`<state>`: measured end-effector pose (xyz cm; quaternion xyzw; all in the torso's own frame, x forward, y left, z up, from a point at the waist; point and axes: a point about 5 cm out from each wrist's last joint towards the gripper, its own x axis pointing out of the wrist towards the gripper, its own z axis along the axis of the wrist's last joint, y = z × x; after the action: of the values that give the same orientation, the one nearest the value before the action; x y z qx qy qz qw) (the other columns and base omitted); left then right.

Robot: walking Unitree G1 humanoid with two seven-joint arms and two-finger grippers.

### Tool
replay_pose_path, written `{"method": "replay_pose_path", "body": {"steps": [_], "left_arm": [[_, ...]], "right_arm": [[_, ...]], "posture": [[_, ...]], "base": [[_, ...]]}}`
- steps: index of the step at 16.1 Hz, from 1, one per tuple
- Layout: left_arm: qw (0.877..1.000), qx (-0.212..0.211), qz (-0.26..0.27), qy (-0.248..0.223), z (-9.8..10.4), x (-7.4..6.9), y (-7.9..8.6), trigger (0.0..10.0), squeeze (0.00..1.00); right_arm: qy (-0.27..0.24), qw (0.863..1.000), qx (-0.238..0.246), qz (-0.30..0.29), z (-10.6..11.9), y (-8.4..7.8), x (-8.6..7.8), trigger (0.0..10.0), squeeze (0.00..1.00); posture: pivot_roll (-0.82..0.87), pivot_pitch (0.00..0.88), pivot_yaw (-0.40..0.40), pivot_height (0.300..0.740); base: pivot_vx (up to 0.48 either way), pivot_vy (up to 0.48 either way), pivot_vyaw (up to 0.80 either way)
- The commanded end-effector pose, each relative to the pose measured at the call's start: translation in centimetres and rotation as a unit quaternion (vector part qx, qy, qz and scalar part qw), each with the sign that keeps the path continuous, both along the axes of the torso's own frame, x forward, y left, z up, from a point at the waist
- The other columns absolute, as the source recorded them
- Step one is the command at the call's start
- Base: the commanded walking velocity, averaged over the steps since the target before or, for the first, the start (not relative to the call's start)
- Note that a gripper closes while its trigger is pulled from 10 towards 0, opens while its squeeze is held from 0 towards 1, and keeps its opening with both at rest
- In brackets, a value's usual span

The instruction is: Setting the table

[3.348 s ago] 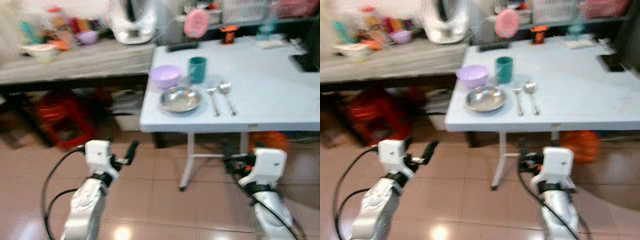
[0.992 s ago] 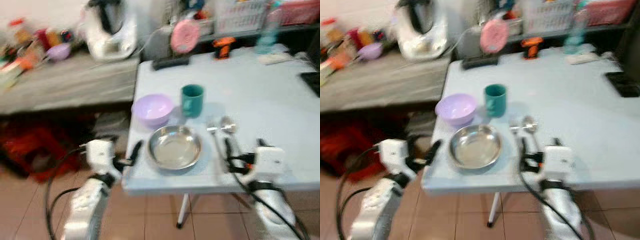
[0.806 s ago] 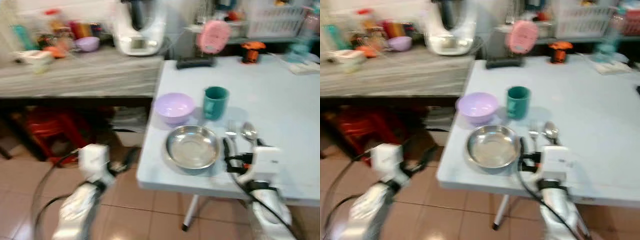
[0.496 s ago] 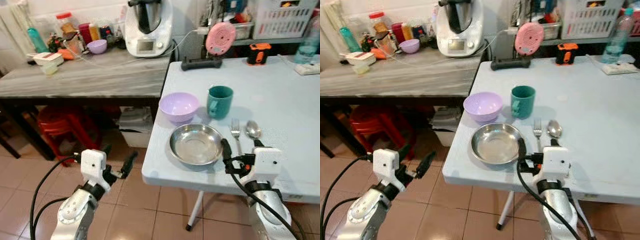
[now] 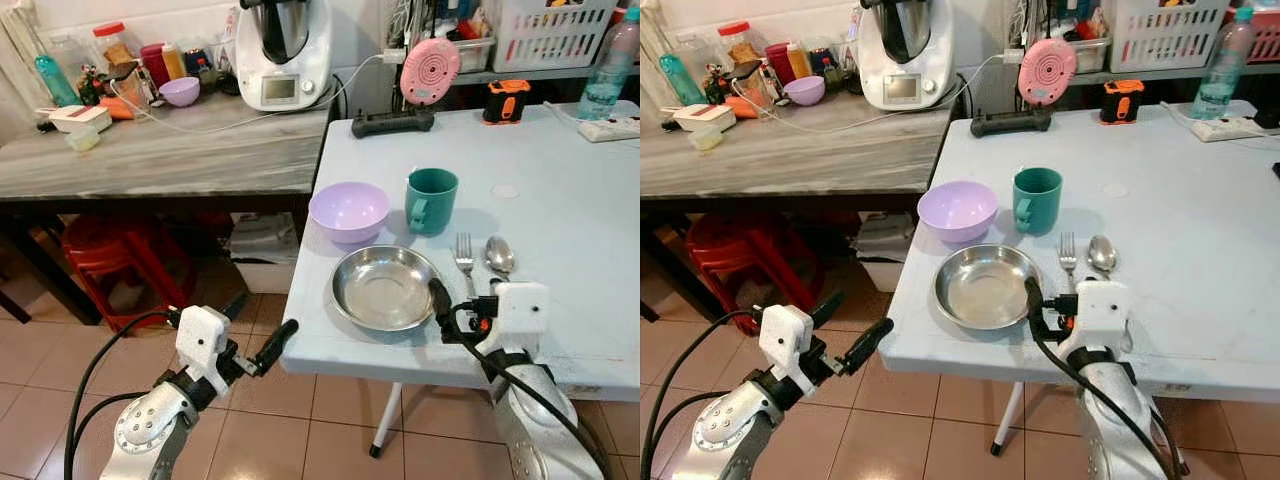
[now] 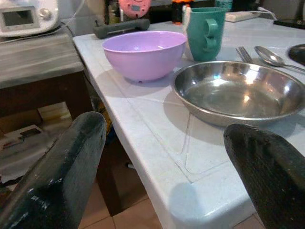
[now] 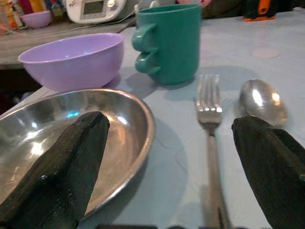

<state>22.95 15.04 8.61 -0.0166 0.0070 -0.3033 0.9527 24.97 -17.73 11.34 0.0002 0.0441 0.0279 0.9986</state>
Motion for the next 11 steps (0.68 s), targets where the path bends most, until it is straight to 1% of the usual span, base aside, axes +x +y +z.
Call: {"method": "replay_pose_path", "body": {"steps": [1, 4, 6, 8, 10, 11], "left_arm": [[1.000, 0.012, -0.007, -0.007, 0.2, -0.1, 0.4, 10.0, 0.00], [1.000, 0.010, -0.007, -0.007, 0.2, -0.2, 0.3, 10.0, 0.00], [1.000, 0.005, -0.014, -0.013, 0.5, -0.1, 0.0, 10.0, 0.00], [1.000, 0.004, -0.015, -0.016, 0.6, 0.0, -0.1, 10.0, 0.00], [1.000, 0.004, -0.020, -0.019, 0.7, 0.2, -0.3, 10.0, 0.00], [1.000, 0.005, -0.022, -0.020, 0.7, 0.2, -0.3, 10.0, 0.00]], "right_arm": [[0.012, 1.000, 0.011, 0.017, 0.0, 0.5, 0.4, 10.0, 0.00], [0.030, 0.999, 0.028, 0.029, 0.1, 0.7, 1.2, 10.0, 0.00], [0.059, 0.996, 0.050, 0.034, -0.4, 1.0, 1.7, 10.0, 0.00], [0.067, 0.995, 0.057, 0.039, -0.5, 1.1, 1.8, 10.0, 0.00], [0.089, 0.993, 0.063, 0.055, -0.7, 1.4, 2.3, 10.0, 0.00], [0.091, 0.992, 0.064, 0.058, -0.8, 1.5, 2.4, 10.0, 0.00]], "posture": [[-0.09, 0.007, 0.134, 0.740], [-0.09, 0.006, 0.134, 0.740], [-0.09, 0.006, 0.134, 0.740], [-0.09, 0.006, 0.134, 0.740], [-0.09, 0.001, 0.133, 0.740], [-0.08, 0.001, 0.134, 0.740]], "base": [[0.000, 0.000, 0.00], [0.000, 0.000, 0.00], [0.000, 0.000, 0.00], [0.000, 0.000, 0.00], [0.000, 0.000, 0.00], [0.000, 0.000, 0.00]]}}
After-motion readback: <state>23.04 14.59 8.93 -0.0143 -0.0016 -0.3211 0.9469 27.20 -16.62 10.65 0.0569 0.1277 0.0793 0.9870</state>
